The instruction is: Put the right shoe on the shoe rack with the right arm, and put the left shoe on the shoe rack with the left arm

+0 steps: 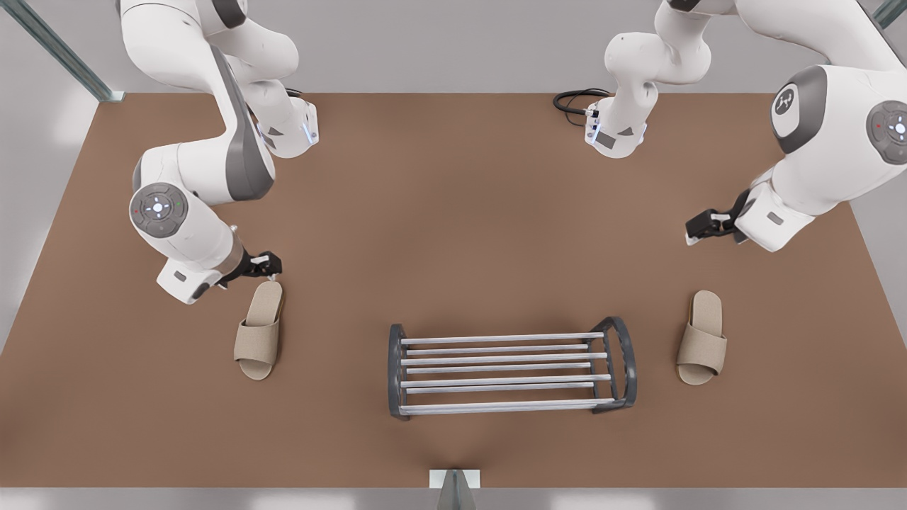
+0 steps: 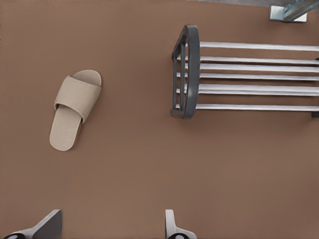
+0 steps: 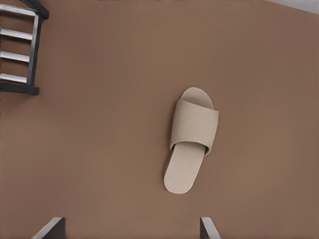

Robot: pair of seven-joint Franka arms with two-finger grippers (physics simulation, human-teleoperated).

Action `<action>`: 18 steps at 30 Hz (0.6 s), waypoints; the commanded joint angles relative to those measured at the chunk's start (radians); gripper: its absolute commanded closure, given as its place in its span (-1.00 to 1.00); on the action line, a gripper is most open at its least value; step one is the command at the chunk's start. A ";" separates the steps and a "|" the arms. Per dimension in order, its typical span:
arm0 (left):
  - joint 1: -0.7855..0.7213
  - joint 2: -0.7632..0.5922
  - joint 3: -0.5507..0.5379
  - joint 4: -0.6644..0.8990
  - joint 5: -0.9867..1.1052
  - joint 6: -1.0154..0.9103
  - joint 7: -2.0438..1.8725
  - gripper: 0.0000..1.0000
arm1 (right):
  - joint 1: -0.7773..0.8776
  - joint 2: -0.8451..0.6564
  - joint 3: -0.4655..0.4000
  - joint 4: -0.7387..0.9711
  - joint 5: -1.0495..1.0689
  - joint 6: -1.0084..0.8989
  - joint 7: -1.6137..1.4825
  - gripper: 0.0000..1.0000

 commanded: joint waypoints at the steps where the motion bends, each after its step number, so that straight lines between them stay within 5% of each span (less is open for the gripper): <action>1: 0.000 -0.001 0.000 0.000 0.003 0.040 -0.033 -1.00 | 0.000 0.000 0.000 0.002 0.002 0.011 0.013 -1.00; 3: -0.001 0.002 -0.003 0.000 0.003 0.036 -0.031 -1.00 | -0.023 0.056 -0.003 -0.001 0.001 0.011 0.016 -1.00; 4: -0.029 0.013 -0.120 0.007 0.167 -0.096 -0.043 -1.00 | -0.054 0.099 -0.003 -0.008 0.001 0.027 0.018 -1.00; 6: -0.349 0.125 -0.144 0.005 0.599 -0.423 -0.048 -1.00 | -0.109 0.162 -0.003 -0.021 -0.002 0.097 0.022 -1.00; 9: -0.584 0.296 -0.144 -0.045 0.883 -0.576 -0.050 -1.00 | -0.161 0.167 -0.003 -0.107 -0.002 0.255 0.022 -1.00; 11: -0.606 0.277 -0.144 -0.305 1.027 -0.466 -0.076 -1.00 | -0.168 0.193 -0.003 -0.119 -0.002 0.309 0.021 -1.00; 14: -0.597 0.163 -0.100 -0.720 1.063 -0.054 -0.230 -1.00 | -0.215 0.191 0.004 -0.250 0.001 0.467 0.005 -1.00; 18: -0.595 0.122 0.166 -0.891 1.110 0.558 -0.598 -1.00 | -0.250 0.184 0.008 -0.360 0.002 0.573 -0.010 -1.00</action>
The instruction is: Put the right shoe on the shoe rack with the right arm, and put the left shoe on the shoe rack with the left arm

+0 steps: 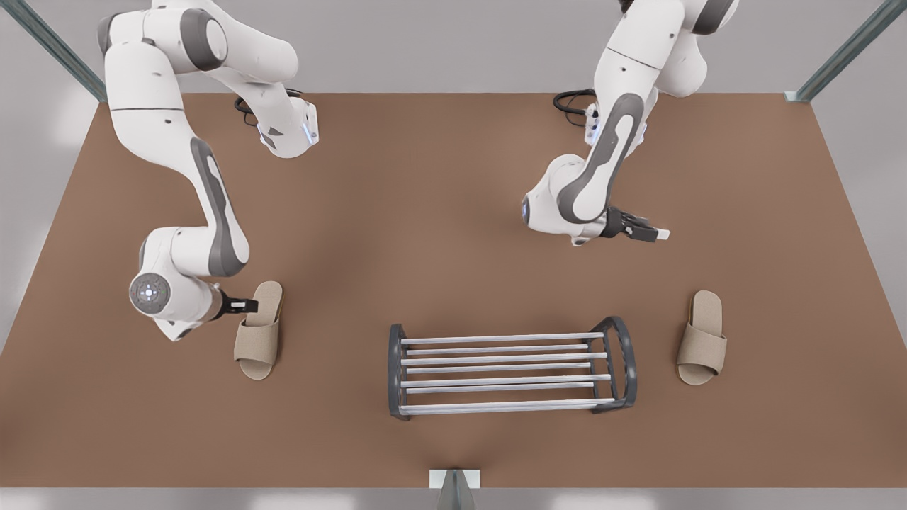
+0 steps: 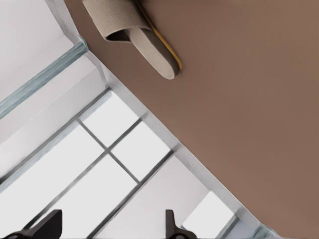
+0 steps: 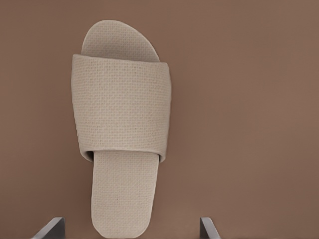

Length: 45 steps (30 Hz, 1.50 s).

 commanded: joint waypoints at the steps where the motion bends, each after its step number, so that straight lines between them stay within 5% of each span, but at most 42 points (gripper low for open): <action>1: 0.002 -0.005 0.105 -0.059 0.051 0.648 -0.654 -1.00 | -0.012 -0.001 0.012 -0.028 0.004 0.202 -0.019 -1.00; 5: 0.008 -0.014 0.182 -0.128 0.252 0.950 -1.932 -1.00 | -0.021 0.022 0.012 -0.048 0.002 0.329 -0.056 -1.00; 11: 0.010 -0.032 0.415 -0.143 0.645 1.194 -2.726 -1.00 | -0.141 0.031 0.085 -0.128 0.004 0.446 -0.143 -1.00; 16: 0.017 -0.032 0.449 -0.137 0.935 1.510 -2.769 -1.00 | -0.158 0.034 0.085 -0.128 0.004 0.461 -0.169 -1.00; 21: 0.163 0.031 0.447 -0.125 1.028 1.519 -2.775 -1.00 | -0.161 0.034 0.093 -0.152 0.004 0.461 -0.166 -1.00; 27: 0.244 0.166 0.440 -0.002 1.038 1.518 -2.776 -1.00 | -0.433 0.022 0.303 -0.235 0.002 0.452 -0.246 -1.00; 30: 0.244 0.229 0.433 0.078 1.060 1.527 -2.773 -1.00 | -0.431 0.028 0.303 -0.228 -0.001 0.496 -0.251 -1.00; 32: 0.248 0.262 0.432 0.122 1.257 1.533 -2.773 -1.00 | -0.425 0.036 0.303 -0.229 -0.003 0.530 -0.251 -1.00; 37: 0.395 0.270 0.311 0.150 1.553 1.533 -2.773 -1.00 | -0.442 0.089 0.301 -0.223 -0.007 0.571 -0.292 -1.00; 45: 0.530 0.318 0.182 0.268 1.556 1.532 -2.773 -1.00 | -0.437 0.126 0.301 -0.214 -0.009 0.608 -0.294 -1.00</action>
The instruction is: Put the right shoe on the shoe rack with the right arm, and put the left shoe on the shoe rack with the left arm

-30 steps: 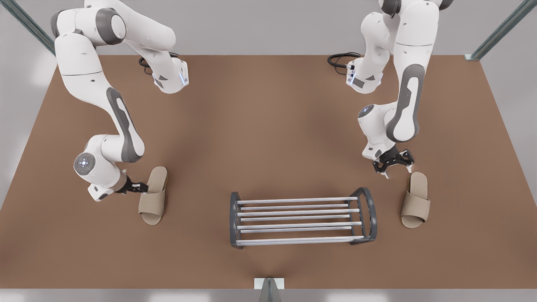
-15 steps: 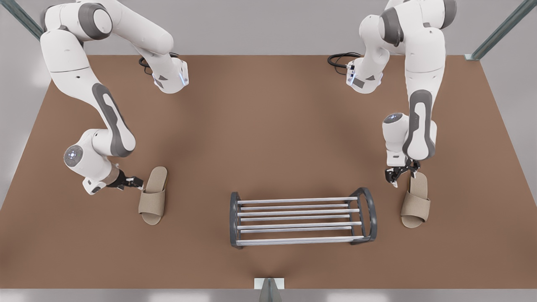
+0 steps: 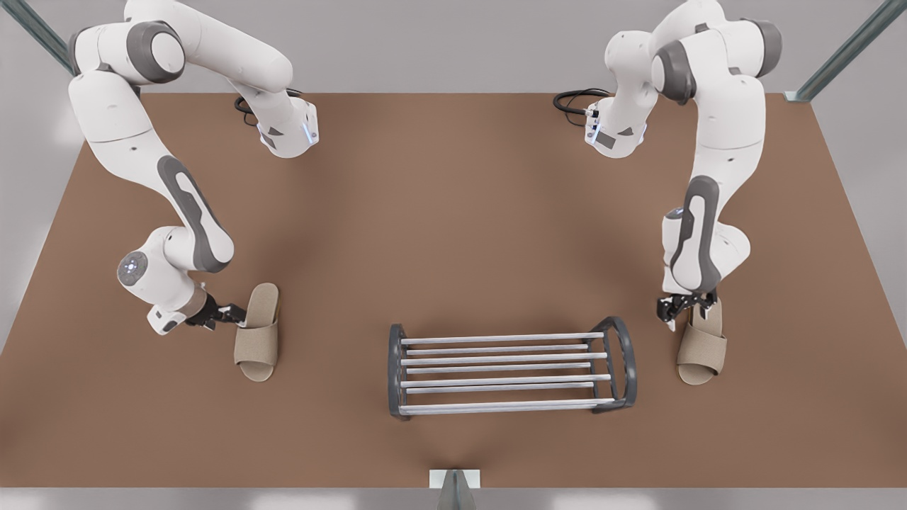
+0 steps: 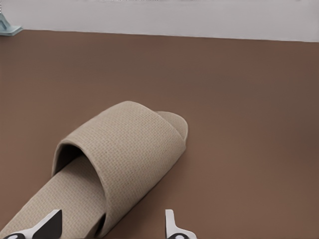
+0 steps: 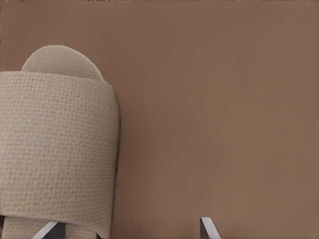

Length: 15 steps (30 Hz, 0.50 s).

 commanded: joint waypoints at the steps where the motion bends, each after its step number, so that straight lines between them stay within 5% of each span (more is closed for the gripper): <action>1: 0.006 0.012 -0.005 0.020 0.017 0.002 -0.273 -1.00 | 0.002 0.000 0.000 0.001 0.001 0.031 -0.075 -1.00; 15: 0.006 0.078 -0.023 0.111 0.030 0.002 -0.273 -1.00 | -0.002 0.032 0.008 0.001 0.010 0.031 -0.104 -1.00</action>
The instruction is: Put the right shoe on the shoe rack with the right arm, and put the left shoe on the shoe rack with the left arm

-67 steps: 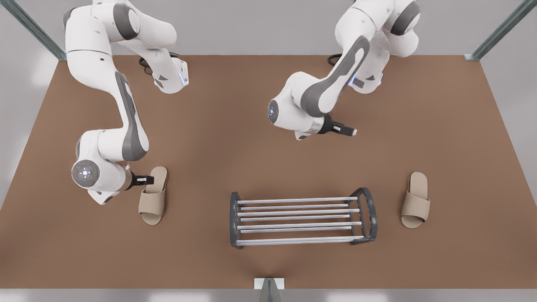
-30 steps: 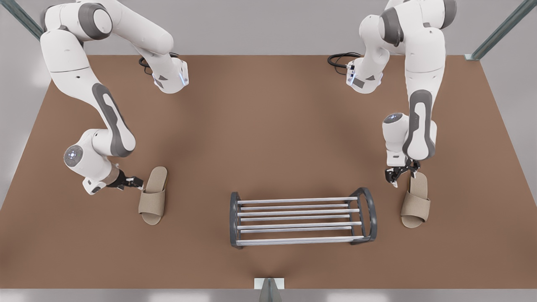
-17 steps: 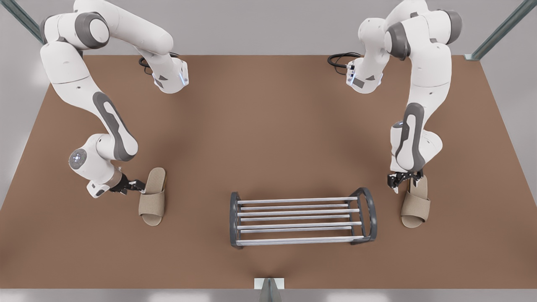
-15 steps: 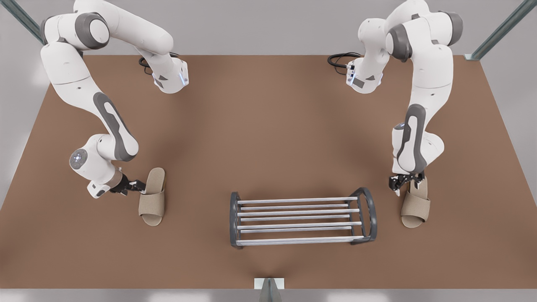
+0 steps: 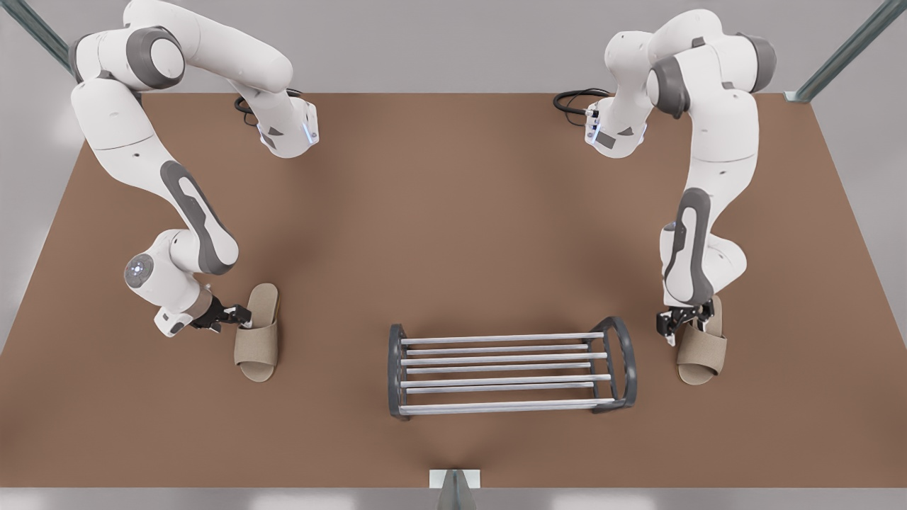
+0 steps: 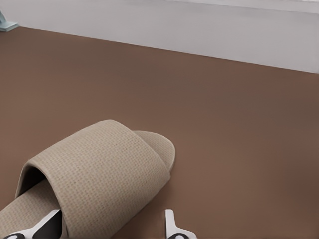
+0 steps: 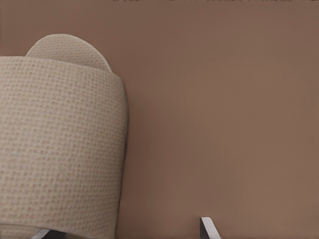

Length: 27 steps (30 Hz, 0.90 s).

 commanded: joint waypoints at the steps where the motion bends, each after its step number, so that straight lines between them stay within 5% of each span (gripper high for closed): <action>1: 0.000 0.007 -0.001 0.012 0.001 -0.001 -0.129 -1.00 | -0.018 -0.002 0.024 0.000 0.003 0.001 -0.057 -1.00; 6: 0.002 0.015 -0.001 0.026 0.000 -0.001 -0.129 -1.00 | -0.072 0.001 0.076 -0.004 0.004 0.002 -0.062 -1.00; 10: 0.075 0.028 -0.072 0.050 0.003 -0.001 -0.128 -0.68 | -0.124 0.030 0.125 -0.009 0.004 0.056 -0.139 -1.00; 16: 0.075 0.028 -0.072 0.064 0.004 -0.001 -0.128 -0.68 | -0.124 0.038 0.133 -0.007 0.004 0.073 -0.140 -0.97; 20: 0.074 0.028 -0.070 0.067 -0.005 -0.002 -0.131 -0.68 | -0.123 0.038 0.138 -0.004 0.004 0.073 -0.140 -0.06; 25: 0.075 0.028 -0.066 0.067 -0.011 -0.004 -0.137 -0.62 | -0.121 0.038 0.138 -0.001 0.004 0.073 -0.171 0.57; 27: 0.075 0.028 -0.064 0.067 -0.011 -0.004 -0.137 -0.42 | -0.121 0.036 0.138 -0.001 0.003 0.073 -0.185 0.57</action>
